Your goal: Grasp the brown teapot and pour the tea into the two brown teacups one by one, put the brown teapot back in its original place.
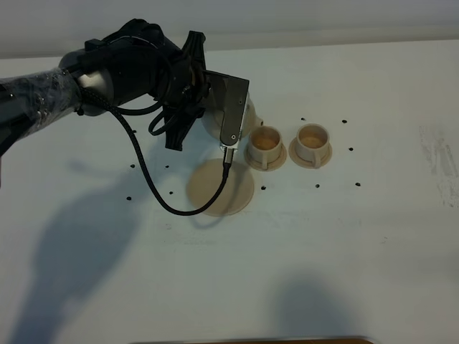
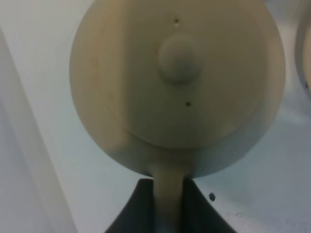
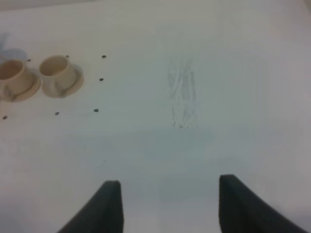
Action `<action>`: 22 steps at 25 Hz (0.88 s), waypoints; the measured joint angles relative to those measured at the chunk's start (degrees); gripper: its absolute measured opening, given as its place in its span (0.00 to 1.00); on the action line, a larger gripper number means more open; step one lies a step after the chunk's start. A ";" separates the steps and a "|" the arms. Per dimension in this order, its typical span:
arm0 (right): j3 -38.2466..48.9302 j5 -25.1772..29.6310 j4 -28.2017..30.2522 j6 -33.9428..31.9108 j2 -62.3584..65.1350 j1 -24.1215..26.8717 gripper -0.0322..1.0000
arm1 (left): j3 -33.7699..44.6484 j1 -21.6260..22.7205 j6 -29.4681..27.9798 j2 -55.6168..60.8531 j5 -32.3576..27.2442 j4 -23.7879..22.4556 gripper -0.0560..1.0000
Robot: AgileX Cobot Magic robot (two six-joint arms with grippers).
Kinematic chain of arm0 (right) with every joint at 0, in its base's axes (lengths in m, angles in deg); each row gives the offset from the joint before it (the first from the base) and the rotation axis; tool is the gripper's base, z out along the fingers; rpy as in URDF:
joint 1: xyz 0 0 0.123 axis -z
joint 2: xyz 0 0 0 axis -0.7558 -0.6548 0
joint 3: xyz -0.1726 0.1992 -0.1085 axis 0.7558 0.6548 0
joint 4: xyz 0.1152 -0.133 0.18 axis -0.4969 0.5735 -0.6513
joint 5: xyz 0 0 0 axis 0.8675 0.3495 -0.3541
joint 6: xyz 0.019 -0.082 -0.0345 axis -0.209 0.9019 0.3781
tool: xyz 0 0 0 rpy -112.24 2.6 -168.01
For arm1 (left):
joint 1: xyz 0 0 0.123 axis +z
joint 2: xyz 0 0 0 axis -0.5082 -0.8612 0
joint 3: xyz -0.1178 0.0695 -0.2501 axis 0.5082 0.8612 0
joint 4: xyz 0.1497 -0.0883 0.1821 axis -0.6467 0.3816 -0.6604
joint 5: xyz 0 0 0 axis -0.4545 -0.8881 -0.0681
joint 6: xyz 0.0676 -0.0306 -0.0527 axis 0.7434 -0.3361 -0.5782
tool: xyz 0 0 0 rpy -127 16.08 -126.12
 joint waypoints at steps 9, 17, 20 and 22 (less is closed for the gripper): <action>0.00 0.00 0.00 0.00 0.00 0.00 0.45 | 0.00 0.00 0.04 -0.66 0.17 -1.39 0.21; 0.00 0.00 0.00 0.00 0.00 0.00 0.45 | 0.00 -0.46 0.81 -0.83 0.43 -2.72 0.21; 0.00 0.00 0.00 0.00 0.00 0.00 0.45 | 0.00 -0.51 1.43 -0.83 0.50 -2.79 0.21; 0.00 0.00 0.00 0.00 0.00 0.00 0.45 | 0.00 -0.51 1.54 -0.83 0.50 -3.16 0.21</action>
